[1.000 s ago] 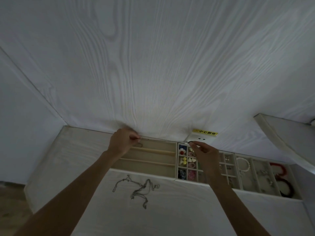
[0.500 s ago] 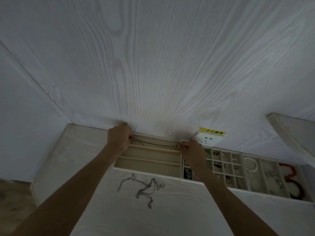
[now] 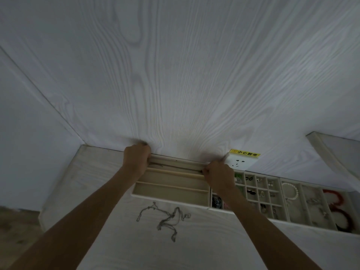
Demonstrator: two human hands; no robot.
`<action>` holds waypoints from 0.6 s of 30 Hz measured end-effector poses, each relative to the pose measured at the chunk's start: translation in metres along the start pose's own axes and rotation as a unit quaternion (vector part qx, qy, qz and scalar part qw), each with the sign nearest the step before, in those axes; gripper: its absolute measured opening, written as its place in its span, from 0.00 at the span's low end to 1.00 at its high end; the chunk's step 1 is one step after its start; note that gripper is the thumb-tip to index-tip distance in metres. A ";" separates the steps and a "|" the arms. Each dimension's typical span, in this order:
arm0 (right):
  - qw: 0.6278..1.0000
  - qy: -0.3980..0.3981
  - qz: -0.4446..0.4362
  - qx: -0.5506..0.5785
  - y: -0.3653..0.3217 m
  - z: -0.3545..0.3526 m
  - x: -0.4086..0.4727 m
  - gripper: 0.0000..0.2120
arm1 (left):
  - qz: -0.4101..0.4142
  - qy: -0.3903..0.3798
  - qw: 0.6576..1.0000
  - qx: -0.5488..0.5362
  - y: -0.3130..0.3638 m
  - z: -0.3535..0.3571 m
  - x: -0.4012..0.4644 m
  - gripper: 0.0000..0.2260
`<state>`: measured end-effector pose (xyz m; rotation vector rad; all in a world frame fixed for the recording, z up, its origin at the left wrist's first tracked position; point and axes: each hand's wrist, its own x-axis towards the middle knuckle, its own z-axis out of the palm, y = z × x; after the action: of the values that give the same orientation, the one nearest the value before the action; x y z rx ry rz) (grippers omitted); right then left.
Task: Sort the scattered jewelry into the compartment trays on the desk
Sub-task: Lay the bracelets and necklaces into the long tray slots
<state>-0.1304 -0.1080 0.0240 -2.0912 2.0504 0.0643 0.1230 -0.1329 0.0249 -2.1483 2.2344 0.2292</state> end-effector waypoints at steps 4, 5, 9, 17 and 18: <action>0.999 0.004 -0.031 -0.009 0.006 -0.013 -0.008 0.13 | 0.020 -0.001 0.999 -0.029 -0.007 -0.002 -0.004 0.06; 0.999 0.001 -0.035 0.001 0.011 -0.017 -0.012 0.13 | 0.028 -0.006 0.999 -0.040 -0.010 -0.003 -0.007 0.07; 0.995 -0.055 -0.089 0.006 0.026 -0.026 -0.024 0.18 | 0.091 -0.058 0.993 -0.050 -0.019 -0.012 -0.024 0.12; 0.977 -0.125 -0.125 -0.115 0.015 -0.026 -0.024 0.29 | 0.118 -0.193 0.967 0.117 -0.019 -0.023 -0.034 0.25; 0.976 -0.127 -0.122 -0.124 0.013 -0.027 -0.024 0.29 | 0.119 -0.195 0.965 0.129 -0.019 -0.023 -0.034 0.26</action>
<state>-0.1471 -0.0894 0.0529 -2.3222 1.6985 0.5448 0.1453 -0.1028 0.0499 -1.5500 2.1439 0.3158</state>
